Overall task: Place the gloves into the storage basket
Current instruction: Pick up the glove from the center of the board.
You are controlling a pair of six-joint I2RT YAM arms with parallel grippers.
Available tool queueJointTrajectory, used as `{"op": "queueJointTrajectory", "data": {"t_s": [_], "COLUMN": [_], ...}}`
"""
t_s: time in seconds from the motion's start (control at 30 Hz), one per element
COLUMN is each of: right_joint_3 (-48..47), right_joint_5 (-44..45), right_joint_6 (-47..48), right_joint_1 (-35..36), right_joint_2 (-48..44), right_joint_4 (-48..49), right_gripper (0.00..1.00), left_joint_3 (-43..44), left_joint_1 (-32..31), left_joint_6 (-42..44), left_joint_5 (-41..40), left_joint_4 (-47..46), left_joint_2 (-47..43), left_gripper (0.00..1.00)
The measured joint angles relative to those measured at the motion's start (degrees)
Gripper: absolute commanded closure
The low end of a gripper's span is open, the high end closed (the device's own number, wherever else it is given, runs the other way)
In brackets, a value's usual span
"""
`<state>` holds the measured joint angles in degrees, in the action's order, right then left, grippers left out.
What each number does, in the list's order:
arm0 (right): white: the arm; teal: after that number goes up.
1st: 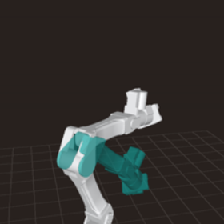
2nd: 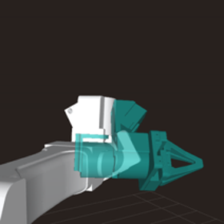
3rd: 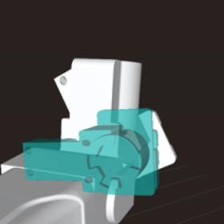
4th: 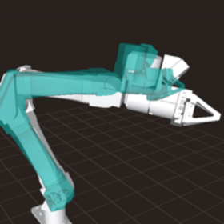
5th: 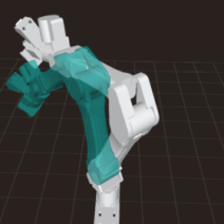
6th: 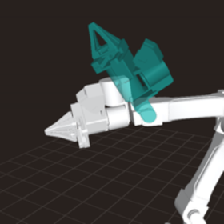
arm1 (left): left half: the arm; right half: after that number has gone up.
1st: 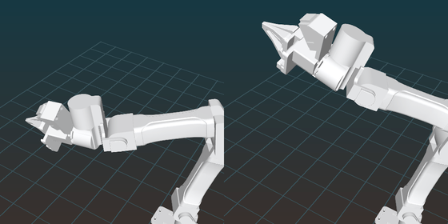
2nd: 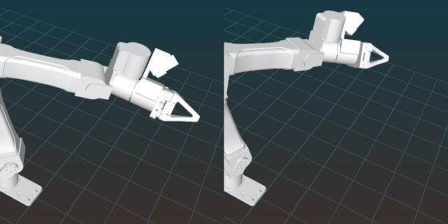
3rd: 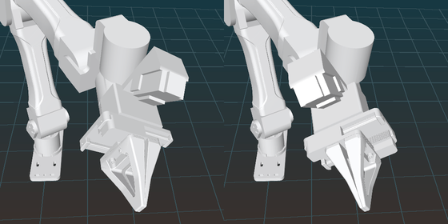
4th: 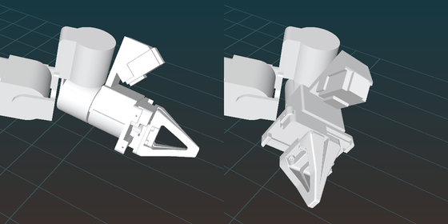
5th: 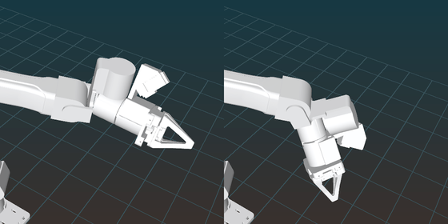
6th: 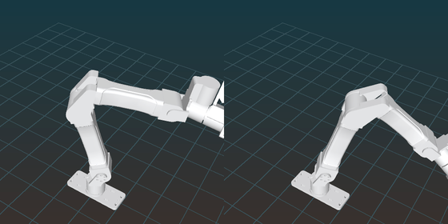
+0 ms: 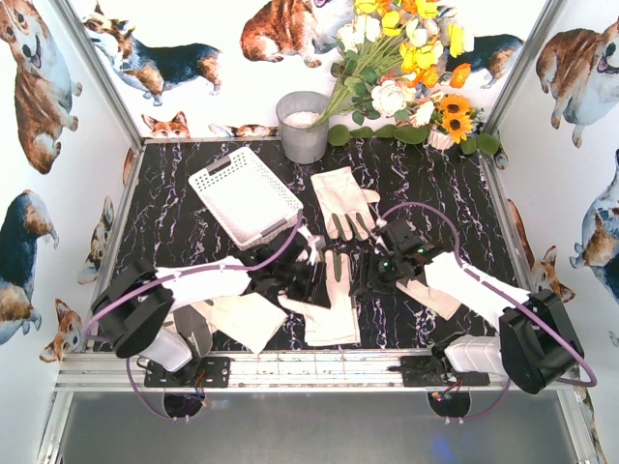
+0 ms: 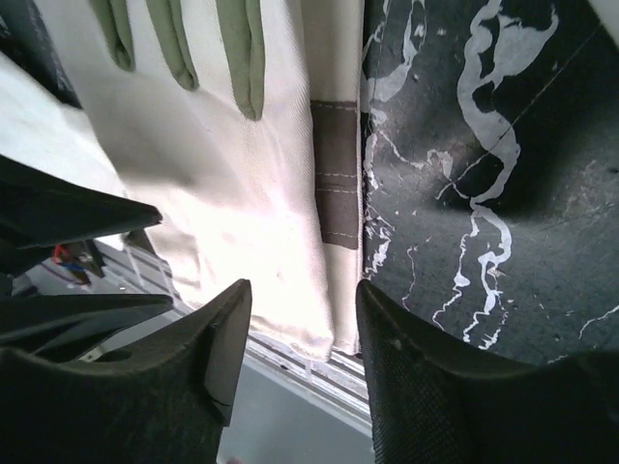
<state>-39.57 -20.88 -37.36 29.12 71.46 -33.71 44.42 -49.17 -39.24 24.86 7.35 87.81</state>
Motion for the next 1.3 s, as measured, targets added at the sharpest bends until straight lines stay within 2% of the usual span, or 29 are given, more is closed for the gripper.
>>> {"op": "queueJointTrajectory", "data": {"t_s": [0.2,0.4,0.57,0.8,1.1,1.3], "right_joint_3": [0.0,1.9,3.7,3.5,3.5,6.2], "right_joint_5": [-7.2,-8.0,-7.5,-11.7,-13.8,-13.7], "right_joint_6": [0.9,0.8,0.3,-0.1,-0.1,-0.9], "right_joint_1": [-4.3,-4.2,-4.2,-4.3,-4.6,-5.6], "right_joint_2": [3.3,6.6,8.7,12.6,13.9,11.5], "right_joint_4": [4.2,8.3,11.0,15.6,17.5,19.4], "right_gripper": [0.42,0.38,0.37,0.37,0.37,0.37], "left_joint_3": [2.2,0.6,-2.3,0.6,1.4,0.3], "left_joint_1": [1.9,5.9,9.9,11.3,11.4,11.4], "left_joint_6": [0.9,1.3,2.5,4.2,2.9,2.0], "left_joint_5": [-8.9,-11.5,-5.2,0.0,-0.1,-0.3], "left_joint_4": [3.7,4.4,0.9,0.6,0.8,-0.9], "left_joint_2": [-4.3,-4.3,0.4,7.1,8.5,8.0], "left_gripper": [0.55,0.49,0.61,0.80,0.84,0.86]}}
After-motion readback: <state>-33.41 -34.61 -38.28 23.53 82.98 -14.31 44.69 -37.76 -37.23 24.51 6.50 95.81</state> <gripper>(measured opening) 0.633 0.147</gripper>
